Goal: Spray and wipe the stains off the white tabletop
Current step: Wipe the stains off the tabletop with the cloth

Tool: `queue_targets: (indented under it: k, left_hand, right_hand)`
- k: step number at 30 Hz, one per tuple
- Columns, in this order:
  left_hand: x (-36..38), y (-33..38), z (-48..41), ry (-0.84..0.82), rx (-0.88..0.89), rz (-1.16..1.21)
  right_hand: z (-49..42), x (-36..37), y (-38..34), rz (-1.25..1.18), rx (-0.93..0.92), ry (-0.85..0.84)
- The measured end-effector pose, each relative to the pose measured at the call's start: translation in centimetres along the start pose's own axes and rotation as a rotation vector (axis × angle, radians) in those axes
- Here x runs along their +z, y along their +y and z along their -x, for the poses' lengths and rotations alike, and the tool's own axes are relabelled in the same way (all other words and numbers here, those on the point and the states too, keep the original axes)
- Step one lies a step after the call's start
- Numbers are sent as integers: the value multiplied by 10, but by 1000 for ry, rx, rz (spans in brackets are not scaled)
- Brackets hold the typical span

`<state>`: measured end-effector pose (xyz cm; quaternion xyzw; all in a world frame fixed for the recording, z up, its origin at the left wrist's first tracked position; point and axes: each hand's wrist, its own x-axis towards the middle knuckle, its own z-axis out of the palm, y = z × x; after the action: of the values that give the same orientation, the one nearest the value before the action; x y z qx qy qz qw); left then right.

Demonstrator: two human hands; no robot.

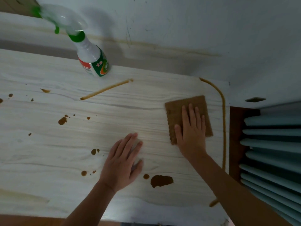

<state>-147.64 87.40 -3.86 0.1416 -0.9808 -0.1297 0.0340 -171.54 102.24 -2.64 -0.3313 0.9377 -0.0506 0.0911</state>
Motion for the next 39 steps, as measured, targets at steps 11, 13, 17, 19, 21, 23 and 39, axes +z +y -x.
queue_targets:
  k: [11,13,17,19,21,23,39]
  left_hand:
    - [0,2,-1,2,-5,-7]
    - [0,2,-1,-3,-5,-15]
    - [0,2,-2,-18,-3,-25]
    - [0,2,-2,-28,-4,-26]
    - [0,1,-2,-40,-8,-29]
    - [-1,2,-1,-43,-10,-30]
    - [1,1,-2,-11,2,-10]
  right_hand:
    - [-120,-13,21,-20,-42,37]
    - [-133,-16,21,-36,14,43]
    - [-122,-14,25,-45,30,53]
    - [-104,-13,26,-55,46,56]
    - [-76,-12,25,-65,63,53]
    - [-39,-10,25,-79,90,30]
    - [-93,-19,35,-6,176,27]
